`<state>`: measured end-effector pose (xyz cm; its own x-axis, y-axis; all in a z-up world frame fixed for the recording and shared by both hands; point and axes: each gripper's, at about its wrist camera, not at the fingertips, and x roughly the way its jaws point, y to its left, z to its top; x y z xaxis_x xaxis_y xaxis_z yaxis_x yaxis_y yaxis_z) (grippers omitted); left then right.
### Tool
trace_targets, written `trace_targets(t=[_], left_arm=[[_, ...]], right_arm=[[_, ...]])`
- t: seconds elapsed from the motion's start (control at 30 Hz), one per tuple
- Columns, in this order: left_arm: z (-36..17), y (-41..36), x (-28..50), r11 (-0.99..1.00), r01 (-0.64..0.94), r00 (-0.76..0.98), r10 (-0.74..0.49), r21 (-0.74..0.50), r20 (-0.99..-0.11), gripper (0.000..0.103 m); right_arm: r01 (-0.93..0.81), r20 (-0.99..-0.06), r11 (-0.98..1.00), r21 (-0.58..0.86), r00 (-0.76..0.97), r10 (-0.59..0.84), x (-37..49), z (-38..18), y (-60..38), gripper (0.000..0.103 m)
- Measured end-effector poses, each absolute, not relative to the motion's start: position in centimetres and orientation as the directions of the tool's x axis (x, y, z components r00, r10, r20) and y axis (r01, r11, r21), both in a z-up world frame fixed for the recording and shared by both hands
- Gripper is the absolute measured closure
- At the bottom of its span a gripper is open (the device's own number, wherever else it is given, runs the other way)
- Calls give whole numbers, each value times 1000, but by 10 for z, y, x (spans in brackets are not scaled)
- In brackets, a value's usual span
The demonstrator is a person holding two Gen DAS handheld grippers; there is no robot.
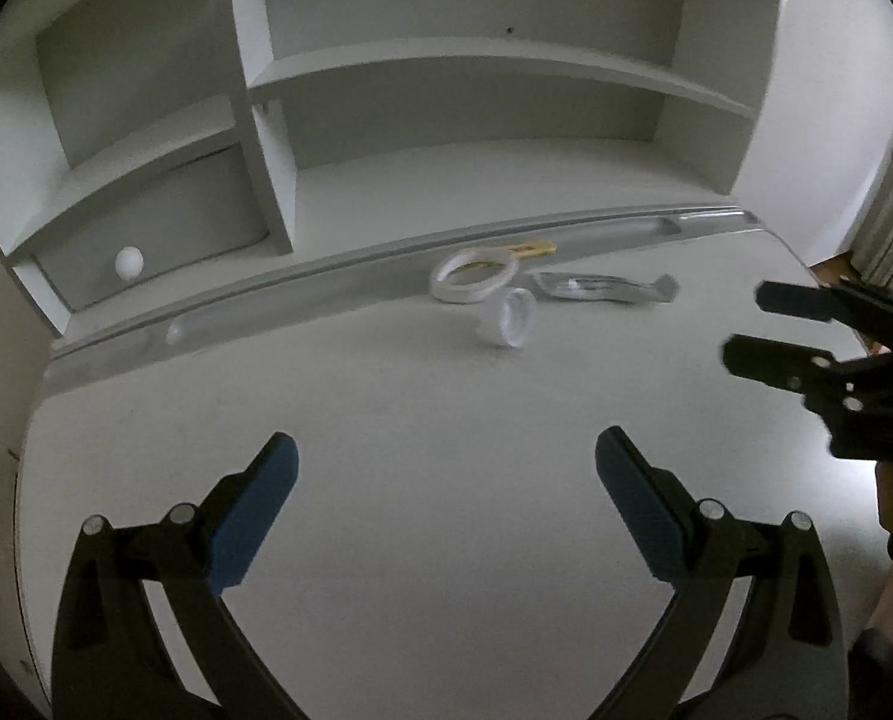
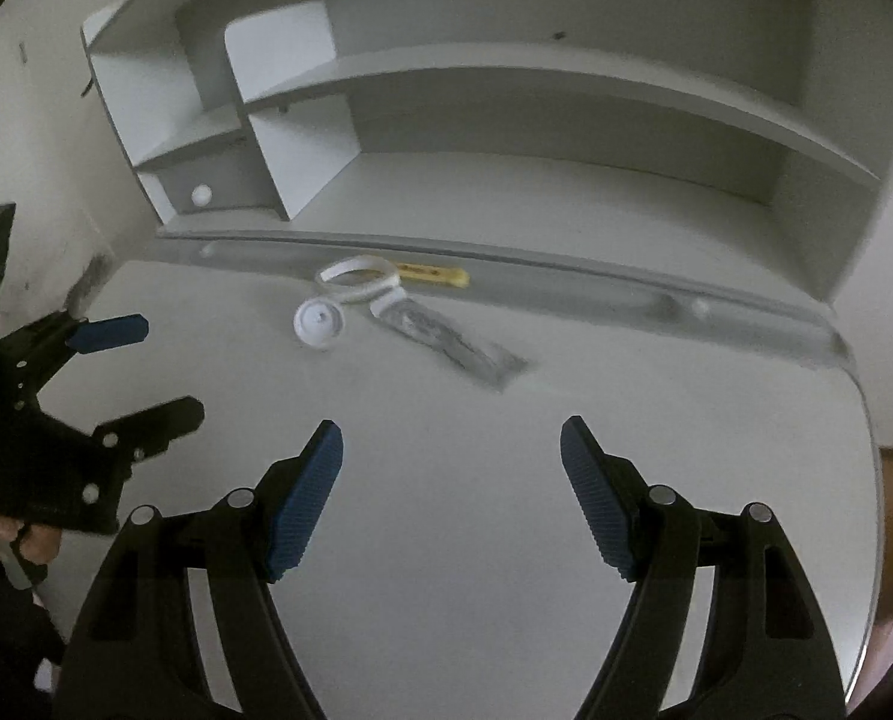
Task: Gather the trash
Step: 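Grasp the white tube with the right tool while the left tool grasps the white cap, then carry cap and tube over the bin and open both tools to drop them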
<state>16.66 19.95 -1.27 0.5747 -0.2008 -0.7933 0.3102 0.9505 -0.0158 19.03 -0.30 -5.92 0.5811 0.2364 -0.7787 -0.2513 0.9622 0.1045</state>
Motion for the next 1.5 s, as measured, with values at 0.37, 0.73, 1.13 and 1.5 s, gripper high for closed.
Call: trace_targets(t=[0.37, 0.73, 1.13, 1.5], left_arm=[[-48, 187, 222, 942, 333, 539, -218, -32, -814, 7], [-57, 169, 241, 929, 368, 541, -242, -32, -806, 13], [-51, 154, 225, 909, 417, 542, -255, -8, -801, 75], [-19, 60, 127, 783, 620, 483, -430, -50, -763, 75]], right_arm=[[-325, -828, 945, 36, 520, 210, 253, -93, 14, 48], [-343, -815, 937, 64, 524, 247, 243, -81, 7, 88], [-234, -804, 966, 109, 550, 224, 188, -70, -26, 88], [194, -765, 971, 136, 644, -21, 18, -44, -151, 88]])
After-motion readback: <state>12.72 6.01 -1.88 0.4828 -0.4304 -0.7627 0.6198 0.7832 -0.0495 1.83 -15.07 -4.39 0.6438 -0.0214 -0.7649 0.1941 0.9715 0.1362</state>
